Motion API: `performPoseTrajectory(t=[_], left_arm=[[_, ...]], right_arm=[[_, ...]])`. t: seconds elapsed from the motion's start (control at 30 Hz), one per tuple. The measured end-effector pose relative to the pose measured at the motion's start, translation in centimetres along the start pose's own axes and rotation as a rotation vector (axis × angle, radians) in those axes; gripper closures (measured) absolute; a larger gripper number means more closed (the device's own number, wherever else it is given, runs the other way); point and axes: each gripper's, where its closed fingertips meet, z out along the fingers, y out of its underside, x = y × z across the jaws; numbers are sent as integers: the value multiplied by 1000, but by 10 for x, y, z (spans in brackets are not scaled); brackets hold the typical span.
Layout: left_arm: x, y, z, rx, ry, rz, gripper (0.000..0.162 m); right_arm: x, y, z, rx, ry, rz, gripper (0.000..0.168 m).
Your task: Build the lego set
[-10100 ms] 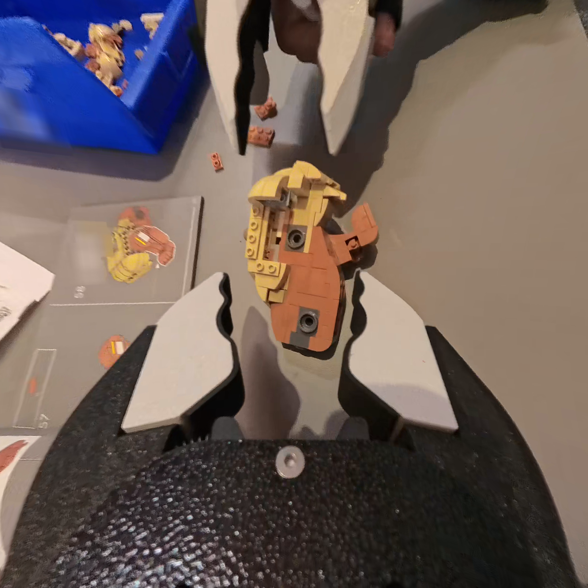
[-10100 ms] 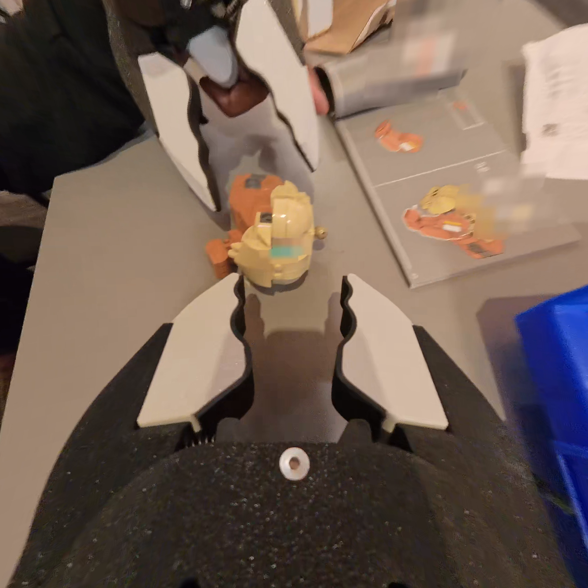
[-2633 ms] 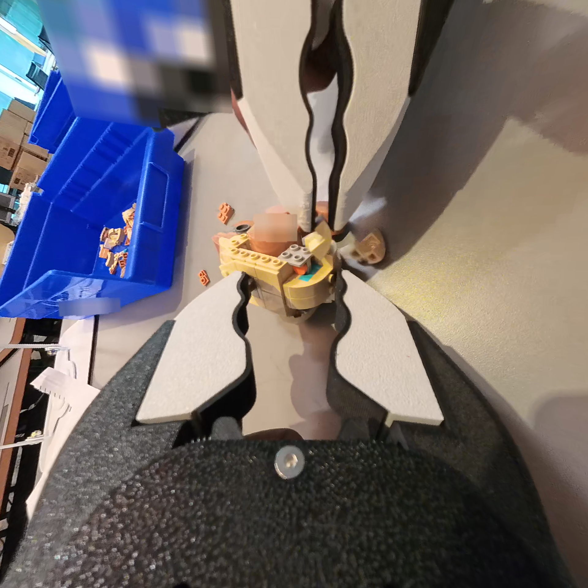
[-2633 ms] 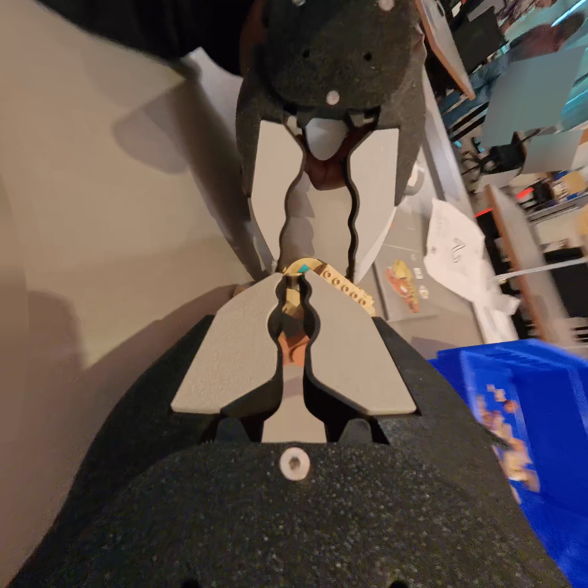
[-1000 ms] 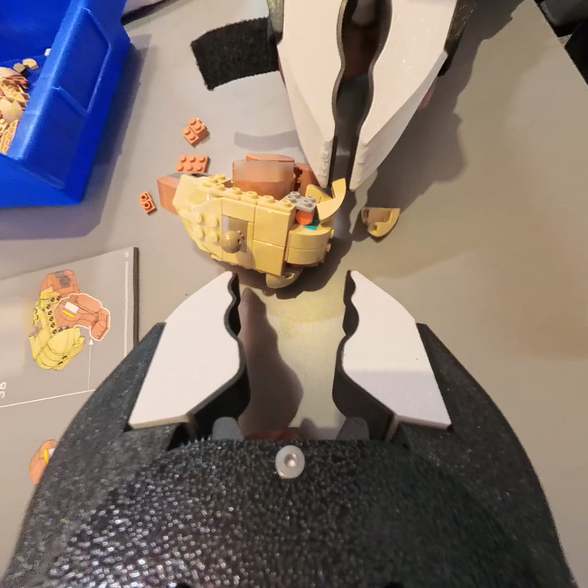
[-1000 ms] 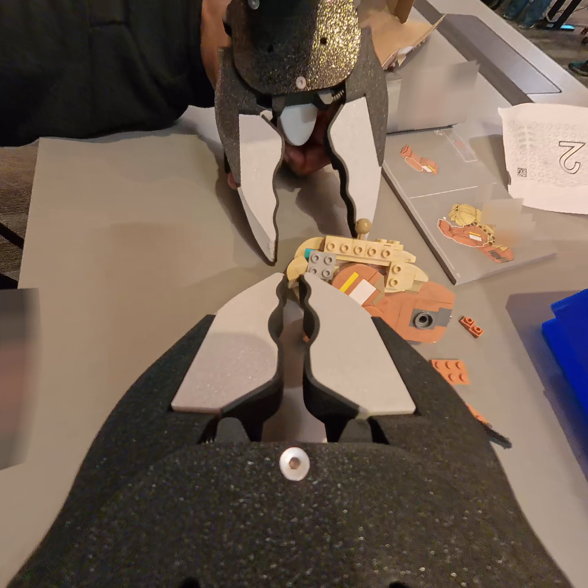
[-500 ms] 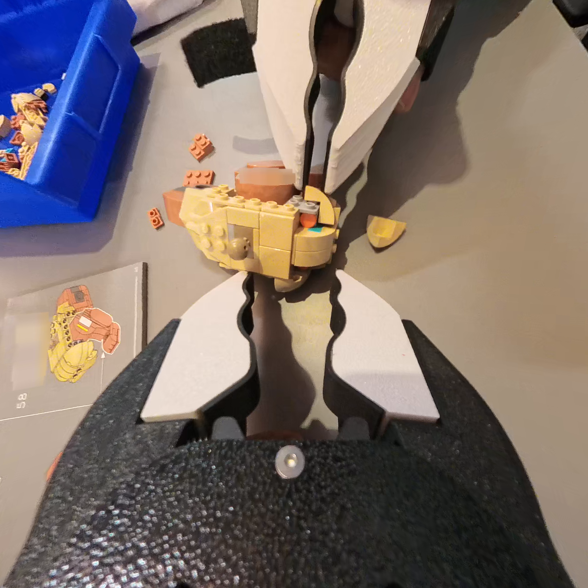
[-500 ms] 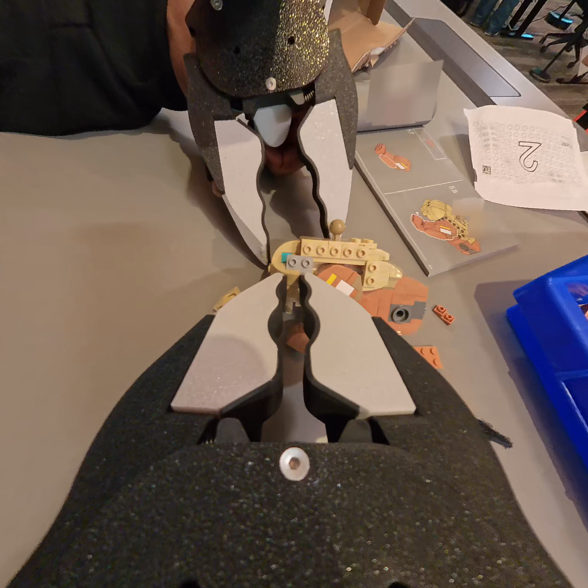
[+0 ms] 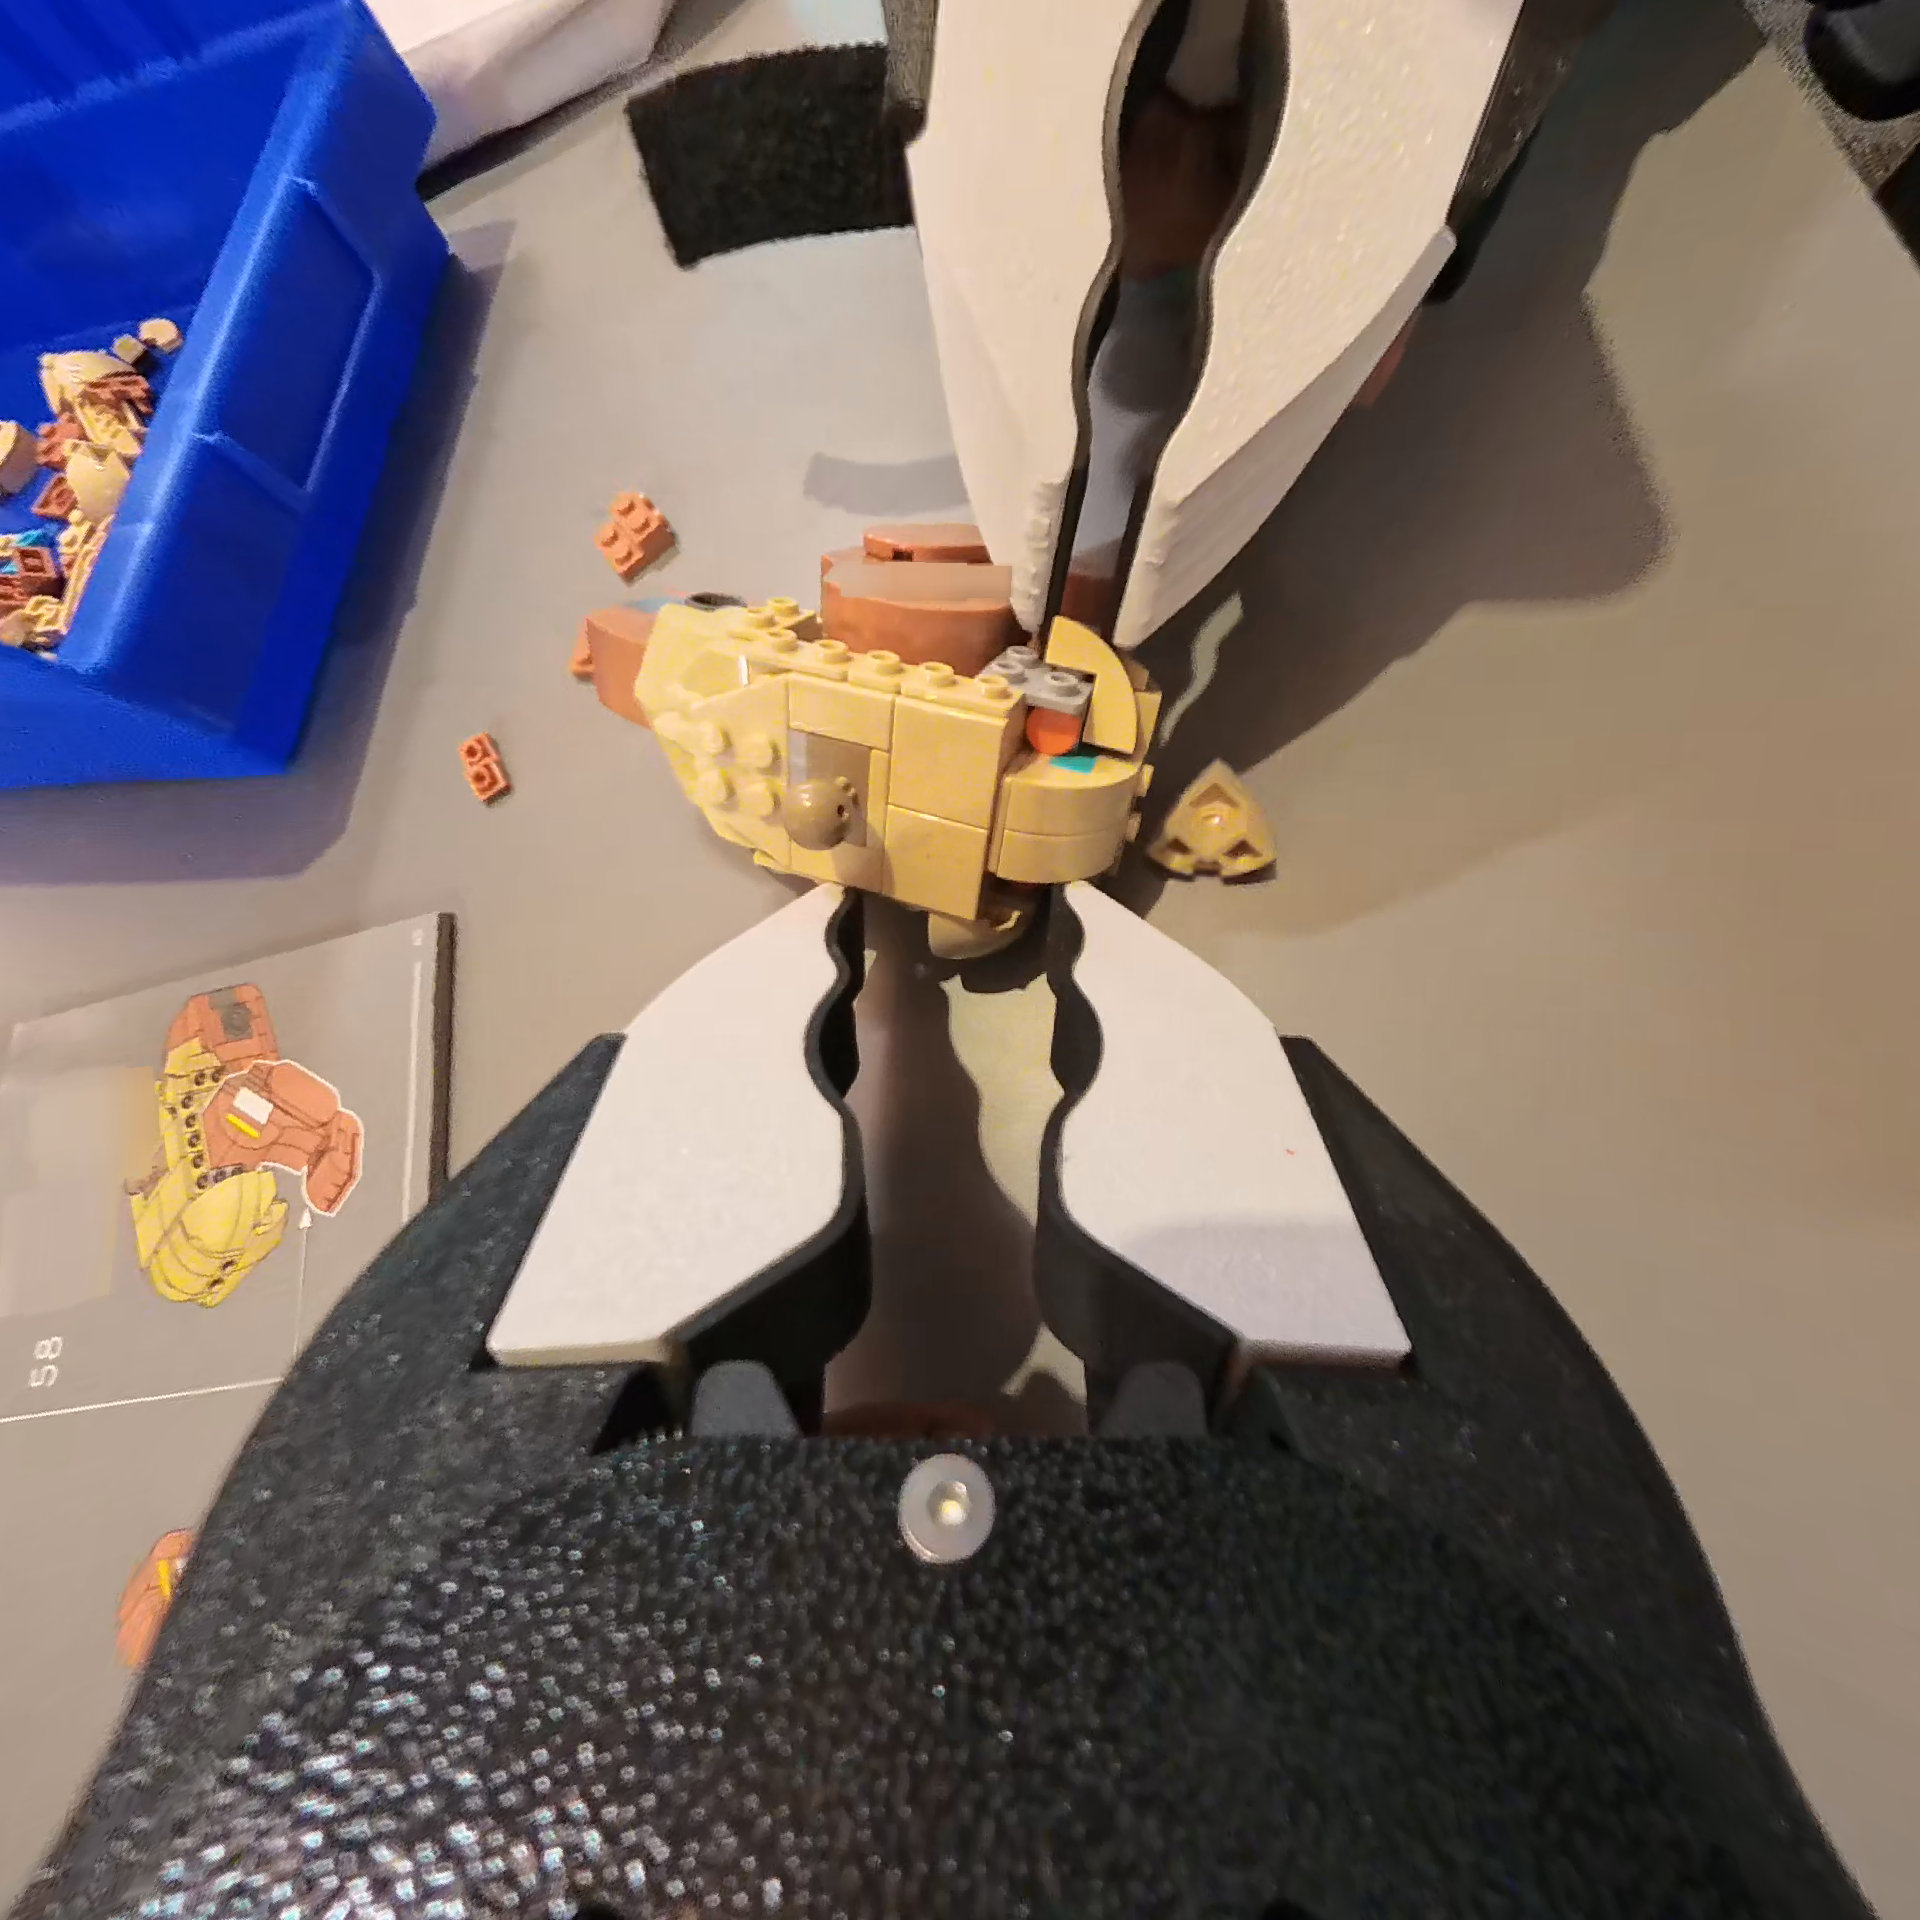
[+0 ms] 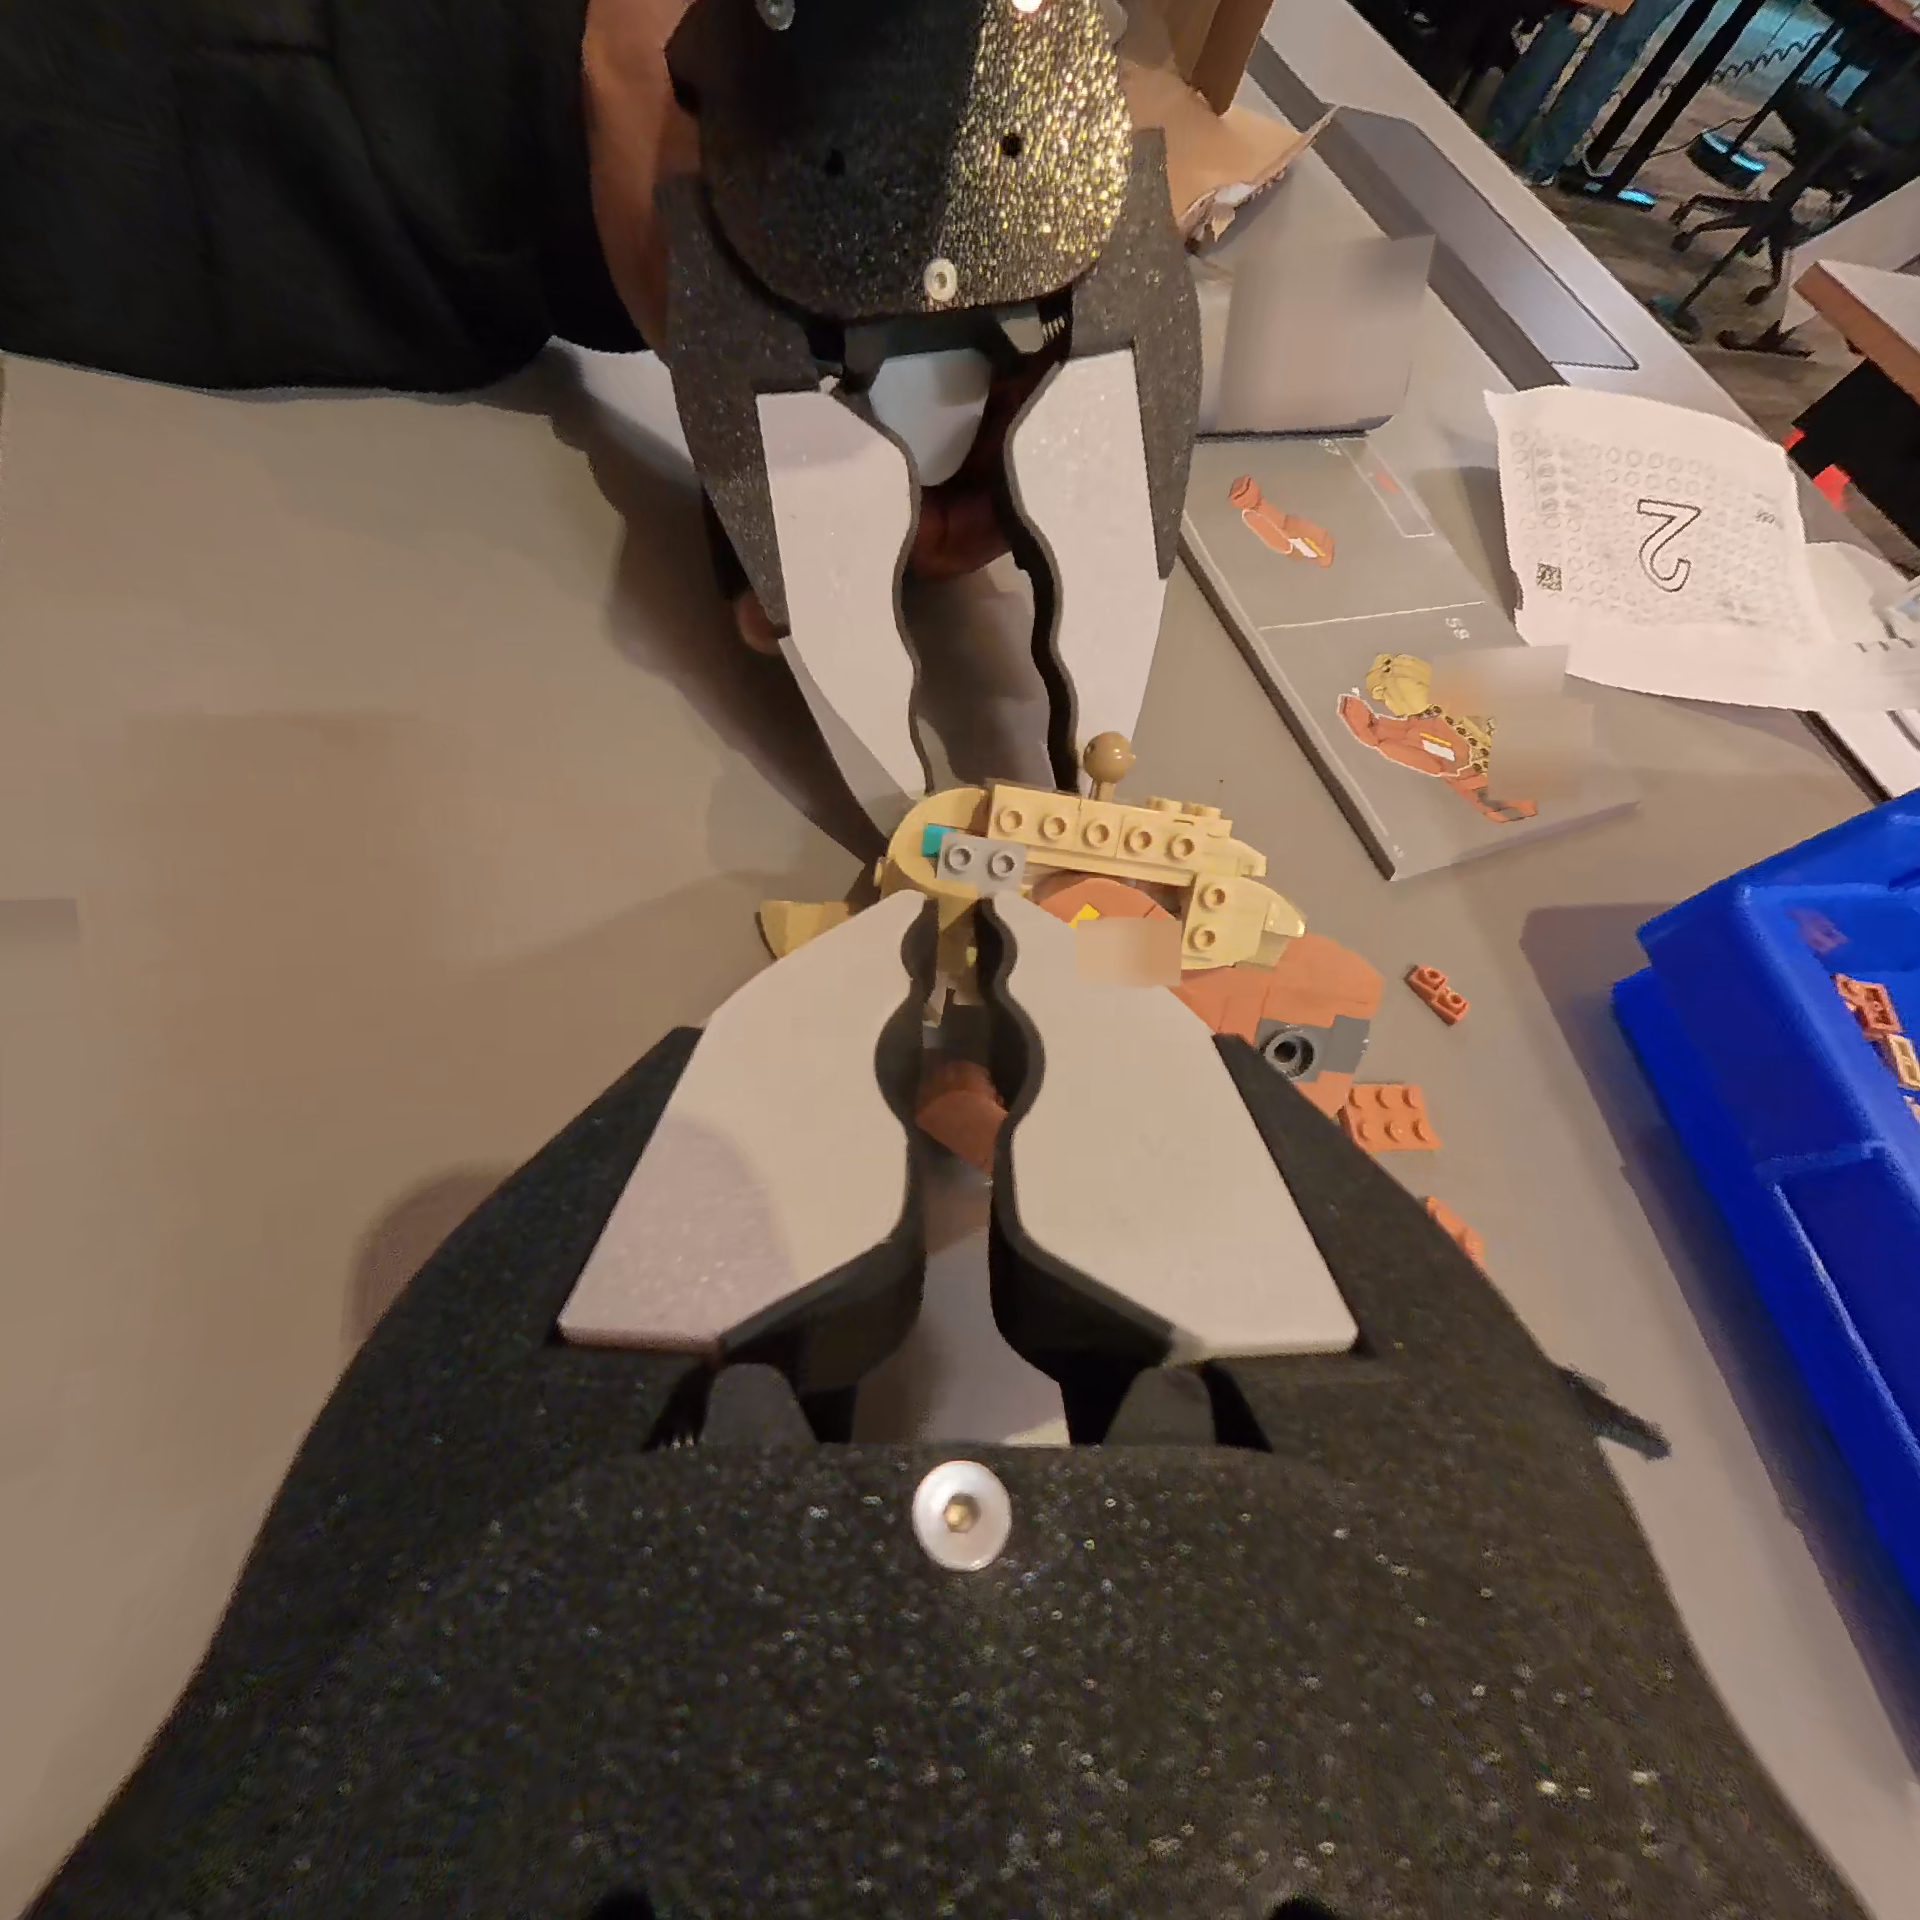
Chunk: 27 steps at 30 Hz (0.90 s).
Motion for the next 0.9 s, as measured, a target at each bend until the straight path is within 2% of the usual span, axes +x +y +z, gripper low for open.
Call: performPoseTrajectory(t=[0.3,0.37,0.57,0.77,0.9], left_arm=[[1,-5,5,-22,-20,-21,129],[1,-5,5,-26,-19,-19,130],[9,-13,10,3,31,-69,130],[8,-12,10,7,14,-68,130],[-2,-2,6,-39,-73,-59,127]], right_arm=[[1,5,-7,-120,100,-34,162],[3,5,-9,-153,124,-62,168],[10,2,-11,-206,184,-126,168],[11,4,-12,-147,216,-91,168],[3,9,-24,-84,196,-48,168]])
